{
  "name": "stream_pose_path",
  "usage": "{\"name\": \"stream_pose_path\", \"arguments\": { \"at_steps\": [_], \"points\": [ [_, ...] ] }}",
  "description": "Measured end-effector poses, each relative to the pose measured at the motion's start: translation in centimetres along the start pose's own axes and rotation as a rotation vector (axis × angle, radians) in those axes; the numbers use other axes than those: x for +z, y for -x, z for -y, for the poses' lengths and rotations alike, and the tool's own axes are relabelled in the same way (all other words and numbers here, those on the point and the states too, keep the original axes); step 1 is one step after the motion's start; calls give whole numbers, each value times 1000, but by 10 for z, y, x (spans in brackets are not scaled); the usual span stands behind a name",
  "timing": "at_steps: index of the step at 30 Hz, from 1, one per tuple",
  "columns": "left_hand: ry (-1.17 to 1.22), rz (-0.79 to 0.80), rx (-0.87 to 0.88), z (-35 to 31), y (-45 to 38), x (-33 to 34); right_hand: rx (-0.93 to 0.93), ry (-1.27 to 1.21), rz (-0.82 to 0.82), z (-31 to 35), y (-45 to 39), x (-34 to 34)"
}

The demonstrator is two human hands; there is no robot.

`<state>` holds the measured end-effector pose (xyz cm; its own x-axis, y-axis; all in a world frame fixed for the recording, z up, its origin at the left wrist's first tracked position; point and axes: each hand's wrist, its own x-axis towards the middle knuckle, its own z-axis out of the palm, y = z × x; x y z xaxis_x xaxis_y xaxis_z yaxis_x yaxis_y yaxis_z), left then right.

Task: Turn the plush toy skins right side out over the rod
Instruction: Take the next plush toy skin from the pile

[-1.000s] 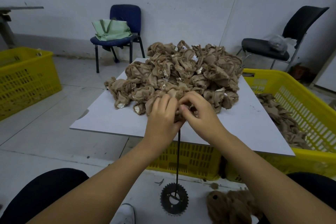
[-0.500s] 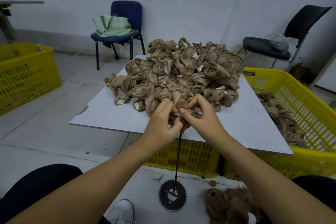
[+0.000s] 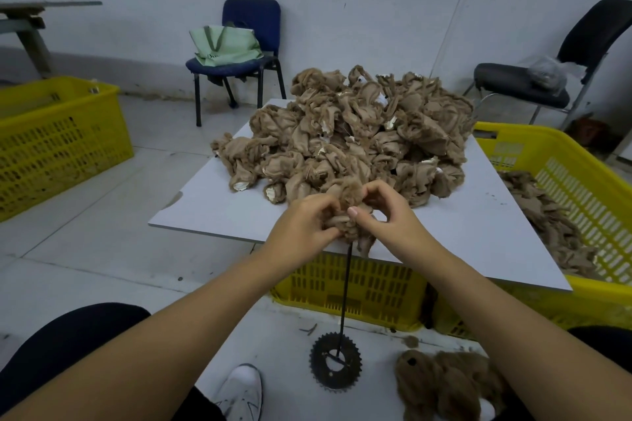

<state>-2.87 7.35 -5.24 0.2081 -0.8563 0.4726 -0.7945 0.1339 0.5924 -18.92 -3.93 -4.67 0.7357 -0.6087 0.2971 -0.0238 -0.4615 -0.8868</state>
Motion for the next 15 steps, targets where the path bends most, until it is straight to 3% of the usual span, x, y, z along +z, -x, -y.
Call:
{"name": "stream_pose_path", "arguments": {
  "at_steps": [5,7,12,15],
  "points": [
    [-83,3,-73,-7,6,19,75,-79,34,-9,12,8],
    [21,29,-120,-8,5,21,101,-85,42,-8,12,1],
    [424,253,-262,-18,-6,-4,170,9,118,13,2,-16],
    [392,372,-221,-18,-21,-14,147,-108,50,35,-17,-5]
  ]
}}
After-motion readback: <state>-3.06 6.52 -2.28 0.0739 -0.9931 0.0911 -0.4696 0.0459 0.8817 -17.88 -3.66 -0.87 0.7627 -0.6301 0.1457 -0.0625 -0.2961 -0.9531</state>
